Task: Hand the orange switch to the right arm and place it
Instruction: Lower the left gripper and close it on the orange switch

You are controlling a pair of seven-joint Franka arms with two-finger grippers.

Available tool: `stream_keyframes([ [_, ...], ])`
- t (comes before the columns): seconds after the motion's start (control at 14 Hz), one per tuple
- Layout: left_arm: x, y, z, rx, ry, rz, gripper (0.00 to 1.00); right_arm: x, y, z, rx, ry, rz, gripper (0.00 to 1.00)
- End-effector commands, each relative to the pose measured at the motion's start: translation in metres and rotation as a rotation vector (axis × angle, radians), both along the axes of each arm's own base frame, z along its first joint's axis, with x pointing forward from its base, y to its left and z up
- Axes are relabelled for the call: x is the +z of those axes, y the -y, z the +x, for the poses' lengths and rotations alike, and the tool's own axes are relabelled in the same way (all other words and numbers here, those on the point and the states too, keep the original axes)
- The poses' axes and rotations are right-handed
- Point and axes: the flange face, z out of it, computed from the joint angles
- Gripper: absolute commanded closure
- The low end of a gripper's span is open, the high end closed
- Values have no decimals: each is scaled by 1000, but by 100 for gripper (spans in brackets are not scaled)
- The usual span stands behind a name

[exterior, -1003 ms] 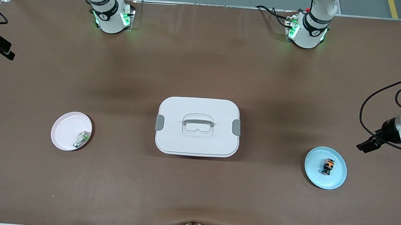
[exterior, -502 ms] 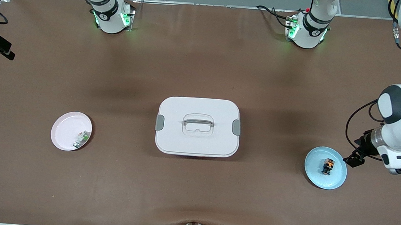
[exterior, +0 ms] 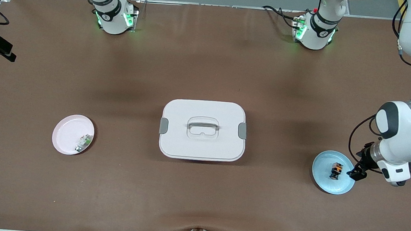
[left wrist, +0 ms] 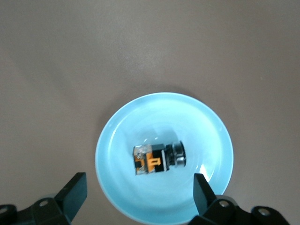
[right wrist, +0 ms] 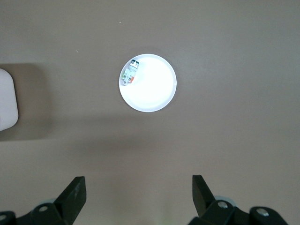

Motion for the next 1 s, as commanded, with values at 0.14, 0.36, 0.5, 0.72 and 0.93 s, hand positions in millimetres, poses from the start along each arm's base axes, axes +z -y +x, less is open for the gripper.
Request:
stream_keyframes([
  [0.14,-30,7,10,76,33,-4,0,4,-1,2,9,-4,-8,0],
  [0.36,-44,3,11,83,61,-7,0,4,-1,2,12,-4,-8,0],
  [0.5,-52,5,12,104,55,-9,0,0,-1,5,11,-9,-8,0],
  [0.72,-57,1,11,118,66,-12,0,0,-1,5,12,-9,-5,0],
  [0.93,-67,6,11,114,64,-15,0,1,-1,6,14,-4,-7,0],
])
